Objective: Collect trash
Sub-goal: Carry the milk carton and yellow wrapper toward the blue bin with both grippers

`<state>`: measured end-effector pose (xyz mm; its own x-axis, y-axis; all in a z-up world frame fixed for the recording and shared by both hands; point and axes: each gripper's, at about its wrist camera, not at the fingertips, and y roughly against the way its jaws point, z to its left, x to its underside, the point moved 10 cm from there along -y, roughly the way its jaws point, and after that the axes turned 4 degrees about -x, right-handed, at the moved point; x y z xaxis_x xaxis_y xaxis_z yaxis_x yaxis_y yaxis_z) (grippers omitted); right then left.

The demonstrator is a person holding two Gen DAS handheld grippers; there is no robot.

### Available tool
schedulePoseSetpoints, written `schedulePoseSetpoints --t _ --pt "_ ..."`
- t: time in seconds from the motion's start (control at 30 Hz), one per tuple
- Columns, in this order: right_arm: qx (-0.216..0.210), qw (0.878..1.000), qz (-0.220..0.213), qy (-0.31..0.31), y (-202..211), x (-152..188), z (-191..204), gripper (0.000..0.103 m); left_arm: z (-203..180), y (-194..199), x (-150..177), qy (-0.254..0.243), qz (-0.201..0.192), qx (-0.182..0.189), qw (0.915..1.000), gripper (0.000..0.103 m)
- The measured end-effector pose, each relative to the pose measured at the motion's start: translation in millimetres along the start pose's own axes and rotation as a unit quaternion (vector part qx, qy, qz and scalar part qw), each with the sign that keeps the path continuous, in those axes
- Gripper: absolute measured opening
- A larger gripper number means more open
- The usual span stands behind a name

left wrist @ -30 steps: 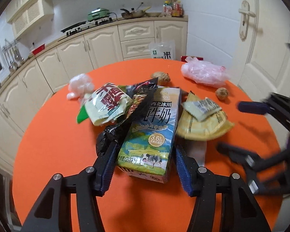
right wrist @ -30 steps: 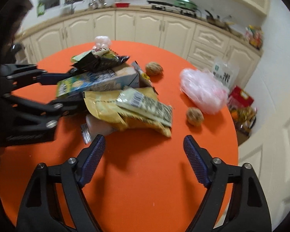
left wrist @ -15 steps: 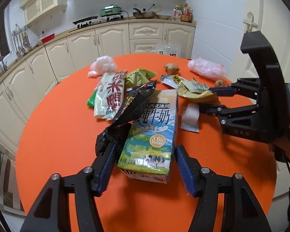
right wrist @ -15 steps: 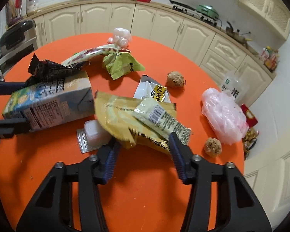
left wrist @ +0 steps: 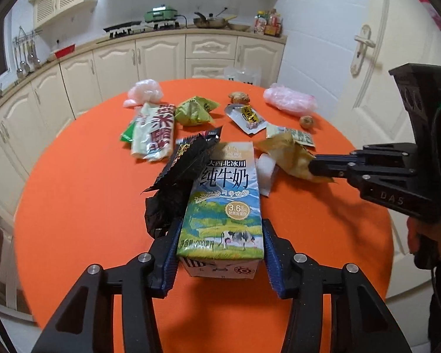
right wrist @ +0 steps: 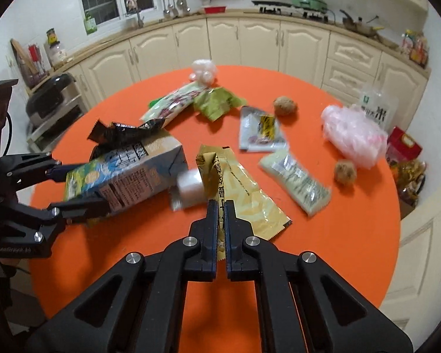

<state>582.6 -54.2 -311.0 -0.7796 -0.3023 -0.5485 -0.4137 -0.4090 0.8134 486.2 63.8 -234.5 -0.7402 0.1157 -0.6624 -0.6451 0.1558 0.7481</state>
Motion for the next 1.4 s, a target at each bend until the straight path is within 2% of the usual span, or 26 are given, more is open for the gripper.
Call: schedulePoseSetpoints --t 0.1,0.17,0.23,0.3,0.4,0.47,0.53,0.83,1.0,1.1,1.27,1.4 --pt "0.020 1.000 -0.015 0.019 7.8 -0.6 5.2 0.006 2.1 6.1 6.3 0.014 -0.005 0.000 0.9999 0.052" --pt "0.027 0.999 -0.005 0.025 0.2 -2.9 5.8 0.012 3.0 -1.2 10.5 0.020 0.010 -0.005 0.9997 0.055" --pt "0.037 0.999 0.001 0.040 -10.4 -6.2 6.1 0.025 2.0 -4.1 12.9 0.022 0.016 -0.011 0.9996 0.061" --pt "0.044 0.998 0.020 0.047 -21.5 -3.5 5.4 0.029 1.7 -8.0 11.7 0.020 0.015 -0.018 0.9995 0.062" --pt "0.043 0.998 0.024 0.045 -35.3 -1.5 3.9 0.029 1.4 -14.0 6.9 0.023 0.010 -0.023 0.9994 0.062" --pt "0.047 0.998 0.011 0.045 -35.1 -2.5 3.7 0.025 0.2 -17.5 4.3 0.025 0.007 -0.025 0.9994 0.053" --pt "0.036 0.999 -0.009 0.032 -27.1 -4.7 4.5 0.012 -0.8 -18.0 0.9 0.025 -0.001 -0.026 0.9993 0.048" --pt "-0.015 0.997 -0.075 -0.003 37.1 -2.8 12.3 0.011 -15.6 32.7 -10.9 0.035 -0.070 -0.025 0.9966 0.046" --pt "-0.024 0.993 -0.112 -0.020 89.9 9.8 13.8 0.011 -60.5 65.1 -9.0 0.007 -0.085 0.003 0.9963 0.046" --pt "-0.008 0.992 -0.125 -0.027 119.6 27.5 6.7 0.011 -96.6 74.8 -4.0 -0.017 -0.087 0.015 0.9959 0.046" --pt "0.034 0.989 -0.130 -0.064 168.8 85.9 -25.0 0.011 -174.0 72.1 16.2 -0.064 -0.068 0.054 0.9941 0.046" --pt "0.065 0.984 -0.123 -0.108 192.6 141.9 -56.6 0.011 -249.6 54.0 33.7 -0.109 -0.035 0.095 0.9888 0.046"
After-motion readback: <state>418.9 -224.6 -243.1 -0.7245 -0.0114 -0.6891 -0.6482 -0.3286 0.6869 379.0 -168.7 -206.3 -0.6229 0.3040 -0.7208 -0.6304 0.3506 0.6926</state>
